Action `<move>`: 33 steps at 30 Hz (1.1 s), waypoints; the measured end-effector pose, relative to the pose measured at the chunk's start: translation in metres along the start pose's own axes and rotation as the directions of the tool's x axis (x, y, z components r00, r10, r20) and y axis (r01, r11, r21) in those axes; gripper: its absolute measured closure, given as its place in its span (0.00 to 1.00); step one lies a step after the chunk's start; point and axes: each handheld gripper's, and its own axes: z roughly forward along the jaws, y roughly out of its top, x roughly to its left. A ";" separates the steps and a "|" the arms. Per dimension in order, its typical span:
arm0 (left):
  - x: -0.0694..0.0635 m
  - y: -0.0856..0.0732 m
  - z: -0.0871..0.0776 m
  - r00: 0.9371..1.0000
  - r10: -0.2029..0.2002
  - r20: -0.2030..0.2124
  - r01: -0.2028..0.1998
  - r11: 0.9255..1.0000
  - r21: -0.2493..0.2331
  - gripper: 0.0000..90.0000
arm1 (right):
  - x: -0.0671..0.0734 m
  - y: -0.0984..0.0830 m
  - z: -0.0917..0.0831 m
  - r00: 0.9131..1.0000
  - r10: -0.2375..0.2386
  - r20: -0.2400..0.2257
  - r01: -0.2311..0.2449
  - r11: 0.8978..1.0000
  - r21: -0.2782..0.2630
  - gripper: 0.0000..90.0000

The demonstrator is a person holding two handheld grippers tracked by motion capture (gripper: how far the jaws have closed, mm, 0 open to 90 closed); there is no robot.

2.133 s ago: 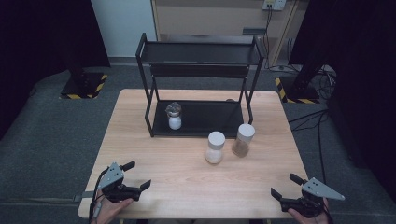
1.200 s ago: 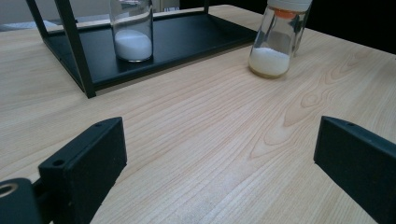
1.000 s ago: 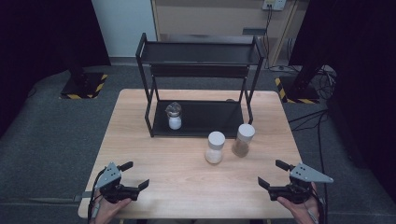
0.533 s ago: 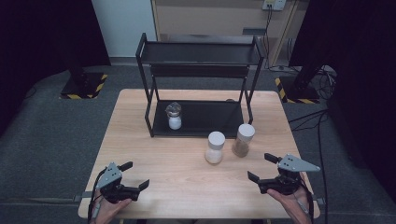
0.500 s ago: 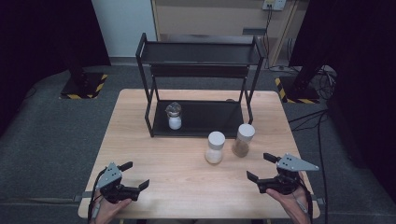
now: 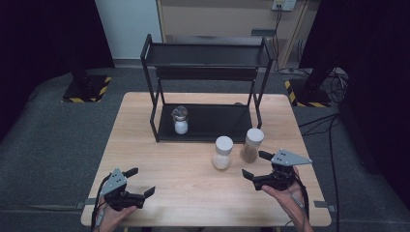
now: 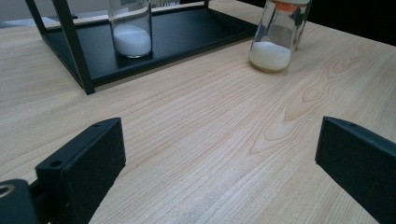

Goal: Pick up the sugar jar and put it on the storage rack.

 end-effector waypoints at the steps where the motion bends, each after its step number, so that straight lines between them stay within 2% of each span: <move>1: 0.000 0.000 0.000 1.000 0.000 0.001 0.000 1.000 0.000 0.01 | 0.000 0.001 0.003 1.000 -0.001 -0.002 0.001 1.000 0.001 0.07; 7: 0.000 0.000 0.000 1.000 -0.002 0.001 0.002 1.000 0.000 0.01 | -0.003 0.012 0.022 1.000 -0.014 -0.019 0.014 1.000 0.011 0.08; 14: 0.001 0.001 0.001 1.000 0.002 0.010 -0.002 1.000 0.010 0.01 | -0.010 0.019 0.043 0.999 0.004 -0.035 -0.004 1.000 0.006 0.08; 21: 0.001 0.001 0.001 1.000 -0.001 0.012 0.001 1.000 0.008 0.01 | -0.015 0.021 0.063 0.999 0.016 -0.044 -0.015 1.000 0.016 0.09; 33: 0.001 0.001 0.001 1.000 0.003 0.011 -0.003 1.000 0.009 0.01 | -0.019 0.021 0.095 0.999 0.004 -0.043 -0.003 0.999 0.032 0.14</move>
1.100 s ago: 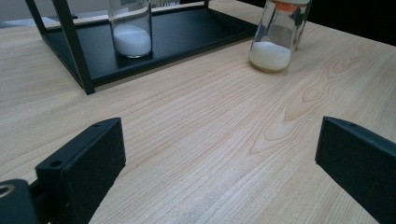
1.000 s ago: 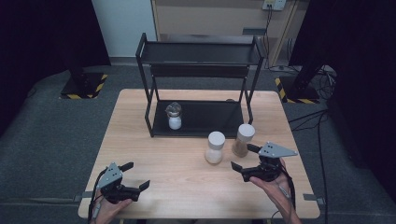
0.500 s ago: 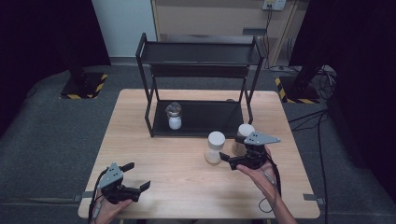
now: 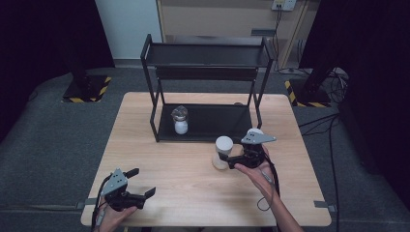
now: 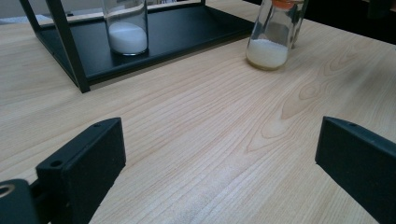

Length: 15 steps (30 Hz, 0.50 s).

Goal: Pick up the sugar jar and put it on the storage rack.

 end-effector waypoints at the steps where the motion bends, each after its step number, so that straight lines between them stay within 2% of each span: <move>1: 0.000 0.000 0.000 1.000 0.000 0.000 0.000 1.000 0.000 0.01 | -0.001 0.000 0.002 1.000 -0.006 -0.001 0.006 1.000 0.000 0.15; 10: 0.000 0.000 0.000 1.000 0.004 -0.001 -0.004 1.000 0.001 0.01 | -0.003 -0.002 0.019 1.000 -0.021 0.004 0.021 1.000 0.010 0.25; 15: 0.000 0.000 0.000 1.000 0.004 -0.001 -0.004 1.000 0.001 0.01 | -0.001 -0.003 0.024 0.999 -0.052 0.015 0.052 0.998 0.019 0.37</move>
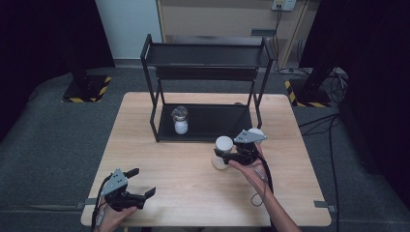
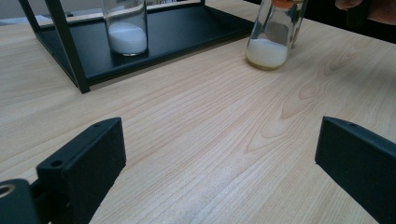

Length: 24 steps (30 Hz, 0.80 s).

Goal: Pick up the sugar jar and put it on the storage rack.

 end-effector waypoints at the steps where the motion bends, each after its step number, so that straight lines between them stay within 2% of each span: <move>1: 0.000 0.000 0.000 1.000 0.000 0.000 0.000 1.000 0.000 0.01 | 0.002 0.001 0.000 1.000 -0.010 0.005 0.010 1.000 0.000 0.37; 12: 0.000 0.000 0.000 1.000 0.000 0.001 0.000 1.000 0.000 0.01 | 0.008 0.011 0.002 0.999 -0.035 0.015 0.035 0.999 0.032 0.37; 24: 0.000 0.000 0.000 1.000 0.000 0.002 0.000 1.000 0.000 0.01 | 0.007 0.035 0.004 0.998 -0.060 0.007 0.060 0.998 0.026 0.37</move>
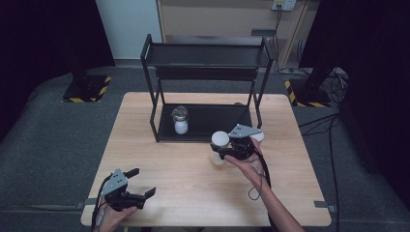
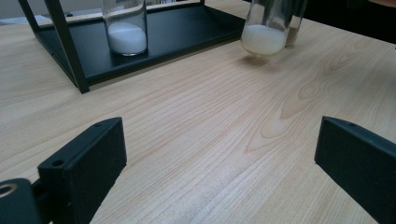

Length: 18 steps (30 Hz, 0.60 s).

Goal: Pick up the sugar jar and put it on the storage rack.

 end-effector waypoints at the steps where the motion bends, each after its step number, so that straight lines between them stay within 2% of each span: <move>1: 0.000 0.000 0.000 1.000 0.000 0.000 0.000 1.000 0.000 0.01 | 0.000 0.002 0.000 1.000 0.001 0.000 -0.001 1.000 -0.001 0.37; 18: 0.000 0.000 0.000 1.000 0.000 0.002 0.000 1.000 -0.002 0.01 | -0.008 0.044 0.016 0.999 0.010 0.032 -0.010 1.000 0.001 0.37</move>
